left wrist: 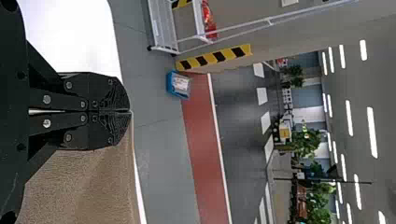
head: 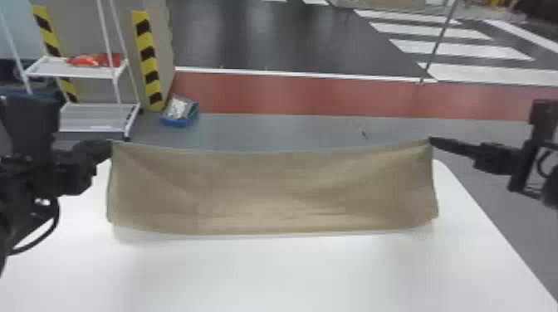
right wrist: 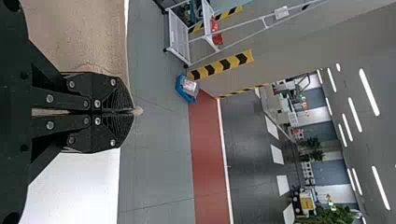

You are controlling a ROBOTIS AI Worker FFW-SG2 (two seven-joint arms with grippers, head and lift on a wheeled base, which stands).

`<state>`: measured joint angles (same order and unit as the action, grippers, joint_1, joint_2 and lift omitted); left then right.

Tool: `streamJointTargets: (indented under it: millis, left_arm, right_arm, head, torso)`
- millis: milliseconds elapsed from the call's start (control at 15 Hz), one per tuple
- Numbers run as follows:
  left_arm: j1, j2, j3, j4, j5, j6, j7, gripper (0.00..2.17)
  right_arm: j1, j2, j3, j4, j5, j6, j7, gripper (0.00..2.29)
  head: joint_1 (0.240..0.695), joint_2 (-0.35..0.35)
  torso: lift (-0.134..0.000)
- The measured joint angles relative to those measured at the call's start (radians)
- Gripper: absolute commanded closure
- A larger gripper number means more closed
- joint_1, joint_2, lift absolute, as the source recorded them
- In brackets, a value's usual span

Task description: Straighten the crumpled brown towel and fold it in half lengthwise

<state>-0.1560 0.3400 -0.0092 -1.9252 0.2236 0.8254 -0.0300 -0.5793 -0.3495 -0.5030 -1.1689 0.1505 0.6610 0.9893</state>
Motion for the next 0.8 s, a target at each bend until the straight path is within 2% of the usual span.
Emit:
streamJointTargets:
  millis: [200,333,400,533,800]
  left_arm:
    - [-0.091,-0.006,-0.039,0.112,0.034,-0.119,0.011,1.42]
    - [-0.164,-0.01,-0.059,0.207,0.056,-0.216,0.023,1.42]
    - [-0.198,-0.013,-0.065,0.251,0.065,-0.26,0.03,1.42]
    - [-0.247,-0.021,-0.069,0.32,0.091,-0.341,0.043,1.42]
    - [-0.308,-0.035,-0.068,0.395,0.141,-0.447,0.042,1.42]
  right_arm:
    - [-0.024,-0.003,-0.026,0.0,-0.018,-0.002,-0.018,1.12]
    - [-0.065,-0.001,-0.022,0.025,-0.018,-0.044,-0.059,1.12]
    - [-0.1,0.0,-0.021,0.062,-0.016,-0.082,-0.07,1.12]
    - [-0.179,0.001,-0.026,0.138,-0.01,-0.138,-0.082,1.12]
    - [-0.265,-0.001,-0.035,0.193,-0.017,-0.214,-0.086,1.12]
  head:
    - [0.559,-0.165]
    - [0.52,-0.168]
    - [0.482,-0.163]
    - [0.445,-0.157]
    - [0.375,-0.152]
  torso:
    - [-0.124]
    - [-0.124]
    - [-0.124]
    - [-0.124]
    - [-0.124]
